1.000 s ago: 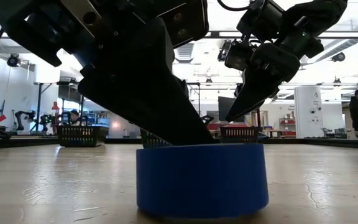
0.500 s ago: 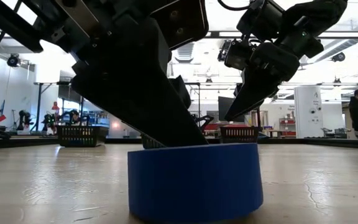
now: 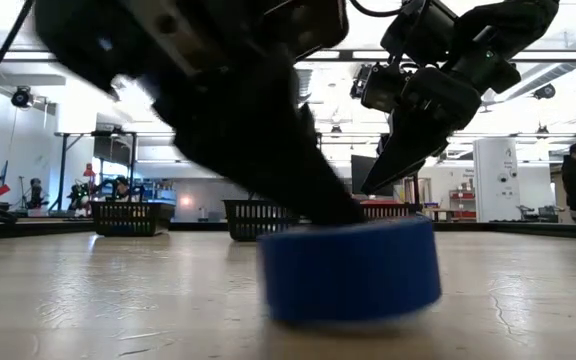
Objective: Pick and place Stapler, Stapler remover, tape
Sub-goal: Put the blue tape into the right black bin
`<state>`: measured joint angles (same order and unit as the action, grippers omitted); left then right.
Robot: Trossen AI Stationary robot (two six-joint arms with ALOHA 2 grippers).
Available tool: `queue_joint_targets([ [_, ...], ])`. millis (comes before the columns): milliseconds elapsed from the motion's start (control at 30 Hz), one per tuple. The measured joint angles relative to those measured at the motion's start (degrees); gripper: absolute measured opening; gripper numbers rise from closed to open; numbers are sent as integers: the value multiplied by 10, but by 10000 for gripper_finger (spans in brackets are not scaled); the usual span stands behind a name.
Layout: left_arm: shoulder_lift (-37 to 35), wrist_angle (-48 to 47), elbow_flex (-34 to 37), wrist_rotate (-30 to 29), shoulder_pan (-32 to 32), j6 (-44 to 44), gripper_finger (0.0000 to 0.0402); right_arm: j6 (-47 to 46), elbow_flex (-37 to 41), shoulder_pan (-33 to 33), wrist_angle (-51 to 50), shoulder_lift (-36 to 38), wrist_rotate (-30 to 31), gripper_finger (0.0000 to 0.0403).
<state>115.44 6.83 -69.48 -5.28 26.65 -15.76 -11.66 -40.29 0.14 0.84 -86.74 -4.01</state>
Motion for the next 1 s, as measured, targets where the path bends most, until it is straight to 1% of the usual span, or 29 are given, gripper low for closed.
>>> queue_joint_targets([
  [100,-8,-23,-14,-35,-1,23,54,-35,0,0,0,0,0,169],
  [167,-16,-56,-25,-73,0,31,52,-71,0,0,1,0,-3,169],
  [267,-23,-123,-40,-160,0,35,50,-110,0,0,1,0,-17,169],
  [367,-27,-180,-54,-253,-1,35,50,-123,0,0,2,0,-37,169],
  [433,-29,-193,-59,-319,-1,34,51,-138,0,0,6,0,-50,169],
  [567,-30,-194,-62,-448,-1,34,52,-152,0,1,34,0,-55,169],
  [633,-30,-194,-63,-498,-2,35,52,-152,0,1,47,0,-57,169],
  [733,-30,-194,-64,-537,-5,34,52,-154,0,1,59,0,-65,169],
  [833,-30,-194,-63,-545,-10,27,53,-154,0,3,76,0,-80,169],
  [1000,-30,-195,-63,-564,-18,10,53,-154,0,10,111,-1,-81,169],
])
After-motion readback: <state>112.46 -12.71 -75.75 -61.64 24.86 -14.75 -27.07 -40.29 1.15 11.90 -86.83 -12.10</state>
